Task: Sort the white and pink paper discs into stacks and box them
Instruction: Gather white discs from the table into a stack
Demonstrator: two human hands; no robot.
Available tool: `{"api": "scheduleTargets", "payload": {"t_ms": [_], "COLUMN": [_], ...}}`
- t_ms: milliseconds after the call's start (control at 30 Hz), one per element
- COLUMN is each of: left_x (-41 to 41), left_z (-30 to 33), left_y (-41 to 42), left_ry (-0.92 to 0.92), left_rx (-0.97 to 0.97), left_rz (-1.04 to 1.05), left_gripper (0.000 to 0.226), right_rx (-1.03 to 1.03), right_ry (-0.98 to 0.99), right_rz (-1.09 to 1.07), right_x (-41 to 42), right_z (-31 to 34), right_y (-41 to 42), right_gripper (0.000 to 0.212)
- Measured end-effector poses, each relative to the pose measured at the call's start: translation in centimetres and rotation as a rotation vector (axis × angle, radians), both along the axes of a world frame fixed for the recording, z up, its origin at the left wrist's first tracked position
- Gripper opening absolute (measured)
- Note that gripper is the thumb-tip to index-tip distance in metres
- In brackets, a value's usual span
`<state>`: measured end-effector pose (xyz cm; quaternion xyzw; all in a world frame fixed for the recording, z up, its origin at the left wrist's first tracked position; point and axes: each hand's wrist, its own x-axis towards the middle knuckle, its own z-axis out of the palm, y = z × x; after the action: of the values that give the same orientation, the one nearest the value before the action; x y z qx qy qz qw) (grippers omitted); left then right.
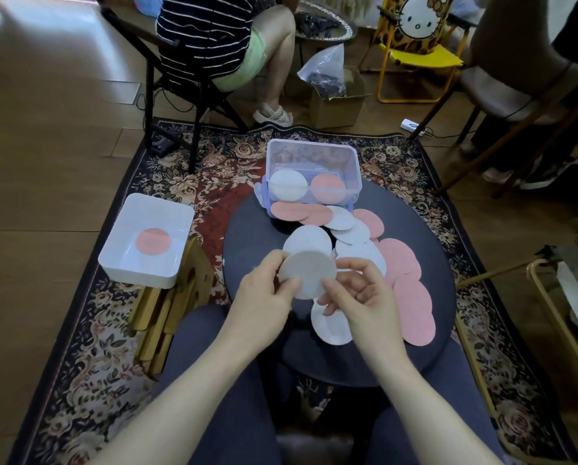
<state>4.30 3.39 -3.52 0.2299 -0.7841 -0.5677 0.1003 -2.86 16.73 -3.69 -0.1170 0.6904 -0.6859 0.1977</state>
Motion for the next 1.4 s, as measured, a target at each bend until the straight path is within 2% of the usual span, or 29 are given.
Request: {"api": "scheduleTargets", "payload": {"t_ms": [67,167,233,400,500,633,867,1067,1233,1400], "left_x": [-1.4,-3.7,-5.4,-9.1,-10.3,-10.5,-10.4,-10.4,-10.4,-10.4], "left_z": [0.4,-0.1,-0.8,-2.7,-3.6,-3.8,-4.1,-4.0,-4.0,-3.7], "left_y": [-0.8,-3.0,-5.1,-8.7,-9.1,-9.1,-10.2,-10.3,-10.2,-10.1], "left_ry": [0.031,0.155,0.208,0.124,0.050,0.080,0.114,0.119,0.123,0.108], "left_rx": [-0.095,-0.400,-0.592,-0.788,-0.730,-0.677,-0.699,-0.691,-0.685,-0.690], "left_rz": [0.001,0.035,0.068,0.119,0.078,0.073,0.041,0.036,0.029,0.000], "left_gripper": [0.016,0.027,0.039,0.051,0.056,0.061,0.063,0.062,0.060,0.060], "right_rx": [-0.010,0.003,0.023,0.173,0.236,0.341,0.603,0.754,0.764,0.783], "right_ry": [-0.004,0.011,0.098,0.244,0.273,0.246,0.286,0.392,0.423,0.484], "right_rz": [0.012,0.019,-0.009,-0.026,-0.004,0.115,0.367,0.428,0.413,0.489], "right_x": [-1.6,-4.5,-6.9,-13.5,-16.4,-18.8,-20.4,-21.3,-20.8,-19.3], "right_z": [0.6,1.3,2.0,3.8,4.1,3.7,0.9,-0.3,0.2,1.3], "right_y": [-0.6,-1.4,-1.9,-4.3,-6.8,-10.0,-13.3,-13.7,-13.0,-11.3], "right_gripper": [0.018,0.017,0.018,0.021,0.020,0.020,0.019,0.036,0.046,0.044]}}
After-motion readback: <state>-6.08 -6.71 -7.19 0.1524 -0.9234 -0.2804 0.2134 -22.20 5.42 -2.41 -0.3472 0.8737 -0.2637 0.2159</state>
